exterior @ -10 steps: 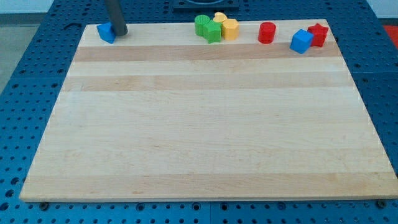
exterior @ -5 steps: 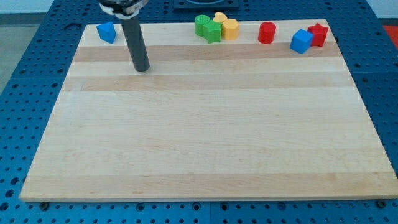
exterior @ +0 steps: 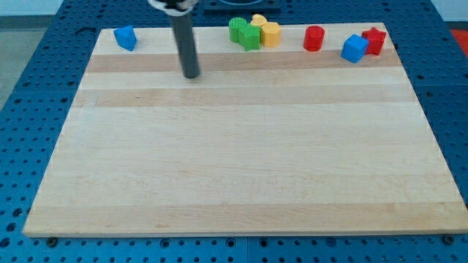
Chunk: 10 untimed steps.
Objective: Push the green star towards bottom
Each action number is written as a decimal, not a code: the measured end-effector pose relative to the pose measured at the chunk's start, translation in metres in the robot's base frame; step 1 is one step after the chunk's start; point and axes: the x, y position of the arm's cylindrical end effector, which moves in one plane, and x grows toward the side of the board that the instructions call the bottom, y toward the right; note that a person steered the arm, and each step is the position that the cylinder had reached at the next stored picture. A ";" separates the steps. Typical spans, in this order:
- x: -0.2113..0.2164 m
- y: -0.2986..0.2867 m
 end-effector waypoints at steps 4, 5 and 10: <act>-0.067 0.146; -0.080 0.161; -0.099 0.060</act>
